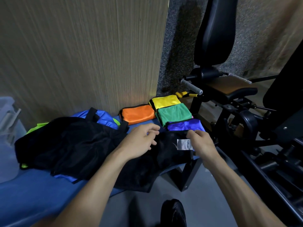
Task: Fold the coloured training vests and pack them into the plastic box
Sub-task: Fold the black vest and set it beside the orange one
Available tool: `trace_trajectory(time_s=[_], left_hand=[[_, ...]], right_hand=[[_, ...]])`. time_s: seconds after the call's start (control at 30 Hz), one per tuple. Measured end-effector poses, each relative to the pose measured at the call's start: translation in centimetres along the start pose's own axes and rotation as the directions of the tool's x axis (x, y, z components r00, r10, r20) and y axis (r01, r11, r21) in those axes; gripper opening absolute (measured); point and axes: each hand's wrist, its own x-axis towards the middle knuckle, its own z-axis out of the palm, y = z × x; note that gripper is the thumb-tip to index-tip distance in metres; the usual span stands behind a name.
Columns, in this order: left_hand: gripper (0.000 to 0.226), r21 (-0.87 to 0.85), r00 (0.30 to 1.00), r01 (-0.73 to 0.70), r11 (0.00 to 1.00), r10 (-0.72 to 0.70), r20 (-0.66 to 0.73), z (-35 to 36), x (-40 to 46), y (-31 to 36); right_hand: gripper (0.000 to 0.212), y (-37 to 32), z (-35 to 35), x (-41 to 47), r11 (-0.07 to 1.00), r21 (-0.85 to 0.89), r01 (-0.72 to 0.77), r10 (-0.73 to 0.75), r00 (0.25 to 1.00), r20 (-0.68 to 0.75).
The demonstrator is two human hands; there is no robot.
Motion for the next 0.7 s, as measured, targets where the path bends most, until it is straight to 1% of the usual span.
trace_trajectory(time_s=[0.07, 0.13, 0.2, 0.3, 0.4, 0.5, 0.53, 0.57, 0.63, 0.67, 0.7], left_hand=[[0.034, 0.09, 0.998, -0.038, 0.995, 0.041, -0.036, -0.4, -0.4, -0.5], [0.032, 0.249, 0.994, -0.076, 0.966, 0.093, -0.06, -0.8, -0.8, -1.3], [0.03, 0.389, 0.993, -0.083, 0.917, 0.11, -0.048, -1.1, -1.3, -2.5], [0.028, 0.54, 0.995, -0.087, 0.837, 0.097, 0.01, -1.2, -2.1, -4.4], [0.031, 0.636, 0.996, -0.08, 0.768, 0.083, 0.026, -1.9, -2.9, -6.1], [0.039, 0.707, 0.995, -0.029, 0.706, 0.085, -0.045, -3.3, -3.3, -7.5], [0.044, 0.732, 0.996, 0.0, 0.682, 0.067, -0.063, -3.8, -3.5, -7.8], [0.051, 0.747, 0.998, 0.035, 0.664, 0.018, -0.063, -4.1, -3.8, -8.2], [0.061, 0.766, 0.994, 0.079, 0.638, -0.113, -0.009, -4.4, -4.5, -8.8], [0.064, 0.774, 0.987, 0.077, 0.629, -0.16, 0.033, -4.2, -4.9, -9.0], [0.065, 0.777, 0.983, 0.061, 0.626, -0.173, 0.063, -4.0, -5.2, -9.1]], right_hand=[[0.023, 0.6, 0.1, 0.3, 0.999, 0.004, -0.044, 0.044, 0.999, -0.03], [0.03, 1.2, 0.4, 0.5, 0.999, -0.035, -0.033, 0.031, 0.998, -0.055], [0.032, 1.6, 1.0, 0.6, 0.995, -0.098, -0.014, 0.008, 0.998, -0.061], [0.031, 2.5, 1.7, 0.4, 0.988, -0.155, -0.005, 0.001, 1.0, -0.031], [0.029, 3.4, 1.9, 0.2, 0.989, -0.145, 0.03, -0.029, 1.0, 0.006], [0.019, 3.8, 1.8, 0.1, 0.992, -0.118, 0.033, -0.033, 0.999, 0.003], [0.018, 3.8, 1.6, 0.3, 0.995, -0.096, 0.04, -0.041, 0.999, -0.009], [0.018, 3.7, 1.3, 0.7, 0.997, -0.066, 0.049, -0.051, 0.998, -0.029], [0.017, 3.3, 0.4, 1.4, 0.997, -0.018, 0.082, -0.083, 0.994, -0.076], [0.014, 3.1, -0.1, 1.8, 0.996, 0.017, 0.091, -0.089, 0.992, -0.086], [0.011, 2.7, -0.7, 1.9, 0.995, 0.059, 0.086, -0.08, 0.993, -0.09]])
